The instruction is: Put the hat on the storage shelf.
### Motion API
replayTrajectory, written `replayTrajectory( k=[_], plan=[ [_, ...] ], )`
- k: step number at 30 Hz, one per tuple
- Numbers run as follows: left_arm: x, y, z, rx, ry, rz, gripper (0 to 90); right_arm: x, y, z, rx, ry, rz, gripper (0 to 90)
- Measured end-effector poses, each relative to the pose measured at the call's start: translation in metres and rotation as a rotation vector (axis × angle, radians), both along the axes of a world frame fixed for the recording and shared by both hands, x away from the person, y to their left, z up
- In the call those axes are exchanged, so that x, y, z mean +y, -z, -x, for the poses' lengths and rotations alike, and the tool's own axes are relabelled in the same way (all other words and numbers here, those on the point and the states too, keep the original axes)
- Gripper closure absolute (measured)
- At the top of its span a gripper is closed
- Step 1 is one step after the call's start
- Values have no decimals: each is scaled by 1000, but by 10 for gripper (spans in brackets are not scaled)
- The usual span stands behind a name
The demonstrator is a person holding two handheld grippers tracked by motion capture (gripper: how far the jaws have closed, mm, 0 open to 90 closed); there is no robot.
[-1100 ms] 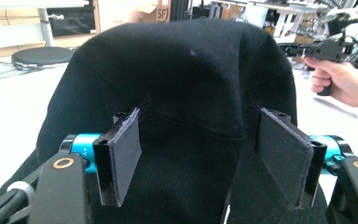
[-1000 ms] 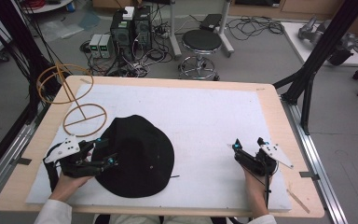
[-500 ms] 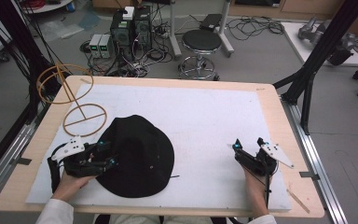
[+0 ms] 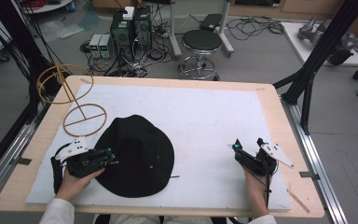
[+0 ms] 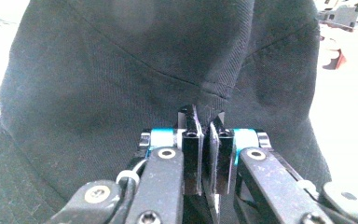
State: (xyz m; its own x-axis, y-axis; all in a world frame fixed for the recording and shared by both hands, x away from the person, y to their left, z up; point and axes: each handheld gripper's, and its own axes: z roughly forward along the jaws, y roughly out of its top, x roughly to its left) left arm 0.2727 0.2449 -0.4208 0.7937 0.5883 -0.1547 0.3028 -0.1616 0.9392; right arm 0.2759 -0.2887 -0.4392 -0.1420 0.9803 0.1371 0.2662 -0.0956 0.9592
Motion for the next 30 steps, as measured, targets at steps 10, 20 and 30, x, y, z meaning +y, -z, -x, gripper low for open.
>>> replayTrajectory(
  k=[10, 20, 30],
  plan=[
    [0, -1, 1, -25, -17, -1, 866, 0, 0, 0, 4, -1, -3, 120],
    [2, -4, 2, -32, 2, 26, 870, 0, 0, 0, 2, -4, -1, 120],
    [-3, -15, 3, -97, 19, 48, 869, -1, 0, 0, 2, -7, -1, 120]
  ],
)
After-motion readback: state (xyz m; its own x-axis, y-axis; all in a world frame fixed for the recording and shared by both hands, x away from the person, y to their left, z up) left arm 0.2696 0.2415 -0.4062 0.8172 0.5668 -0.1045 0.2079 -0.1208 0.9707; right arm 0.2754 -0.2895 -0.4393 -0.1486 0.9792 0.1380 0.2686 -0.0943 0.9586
